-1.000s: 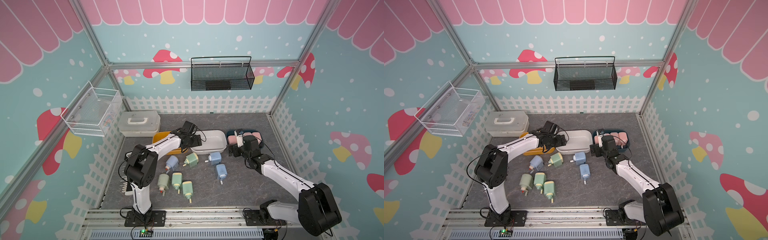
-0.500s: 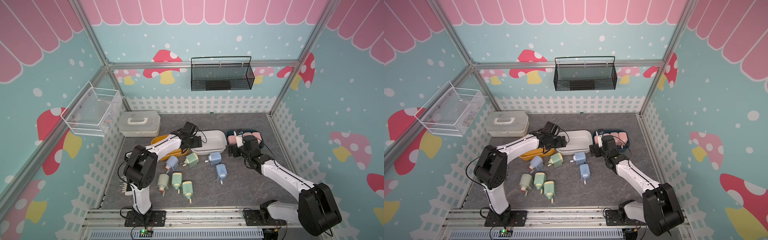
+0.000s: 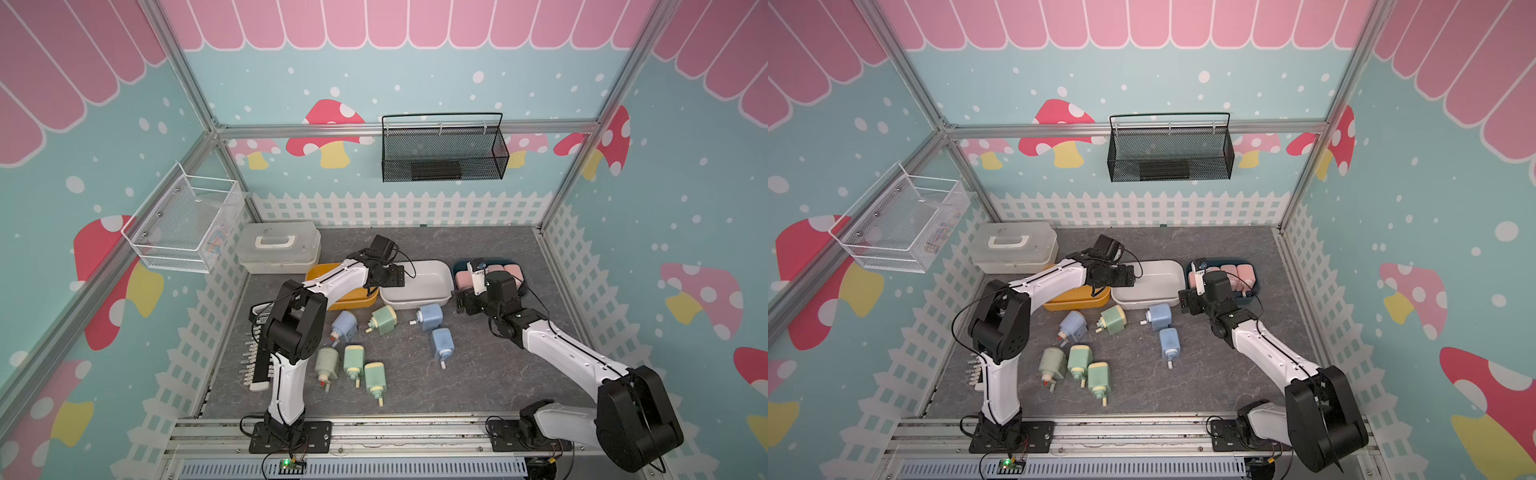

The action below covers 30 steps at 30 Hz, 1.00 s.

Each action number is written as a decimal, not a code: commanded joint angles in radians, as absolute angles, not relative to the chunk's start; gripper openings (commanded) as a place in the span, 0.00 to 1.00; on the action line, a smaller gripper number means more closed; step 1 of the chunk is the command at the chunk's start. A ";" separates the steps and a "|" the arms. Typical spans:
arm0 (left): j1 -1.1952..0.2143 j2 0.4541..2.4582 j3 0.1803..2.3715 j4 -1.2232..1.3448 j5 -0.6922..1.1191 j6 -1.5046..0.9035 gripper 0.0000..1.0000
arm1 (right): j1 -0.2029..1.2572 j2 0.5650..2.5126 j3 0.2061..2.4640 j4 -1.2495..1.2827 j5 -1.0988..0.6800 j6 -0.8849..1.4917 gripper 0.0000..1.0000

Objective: Place the pencil sharpeners by color into the storage box
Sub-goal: Place the pencil sharpener in the storage box.

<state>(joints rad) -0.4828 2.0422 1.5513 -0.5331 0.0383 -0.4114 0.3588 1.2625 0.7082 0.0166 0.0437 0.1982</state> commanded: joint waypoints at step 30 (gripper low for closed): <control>-0.492 1.622 1.174 -0.438 0.087 -0.224 0.99 | 0.353 1.193 0.686 0.045 -0.153 0.084 0.99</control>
<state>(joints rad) -0.4870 1.6844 1.2266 -0.4911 0.0456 -0.2535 0.3588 1.2205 0.7017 0.0223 -0.1070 0.1173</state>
